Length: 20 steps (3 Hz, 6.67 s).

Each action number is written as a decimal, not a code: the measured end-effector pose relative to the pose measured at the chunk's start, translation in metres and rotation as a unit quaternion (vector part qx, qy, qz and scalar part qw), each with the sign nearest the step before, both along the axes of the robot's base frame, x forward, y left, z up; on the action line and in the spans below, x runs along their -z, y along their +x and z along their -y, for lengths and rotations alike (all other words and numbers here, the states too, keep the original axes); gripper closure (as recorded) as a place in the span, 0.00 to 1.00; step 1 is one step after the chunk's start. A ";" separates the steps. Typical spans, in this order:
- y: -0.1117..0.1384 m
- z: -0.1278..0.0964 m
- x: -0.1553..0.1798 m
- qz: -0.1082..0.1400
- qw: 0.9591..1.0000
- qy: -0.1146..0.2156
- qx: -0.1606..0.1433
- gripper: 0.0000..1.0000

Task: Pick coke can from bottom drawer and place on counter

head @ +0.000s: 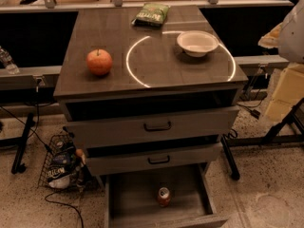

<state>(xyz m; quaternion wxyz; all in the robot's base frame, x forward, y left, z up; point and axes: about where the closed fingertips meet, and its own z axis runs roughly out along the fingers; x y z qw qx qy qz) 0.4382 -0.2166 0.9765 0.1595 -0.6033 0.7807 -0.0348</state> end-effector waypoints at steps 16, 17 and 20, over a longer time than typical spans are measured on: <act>0.061 -0.082 0.676 0.058 0.877 0.476 0.028 0.00; 0.070 -0.102 0.732 0.063 0.877 0.476 0.024 0.00; 0.105 -0.125 0.792 0.071 0.884 0.462 0.029 0.00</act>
Offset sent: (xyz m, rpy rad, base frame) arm 0.0079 0.0075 -0.0613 0.2281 0.0430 0.0180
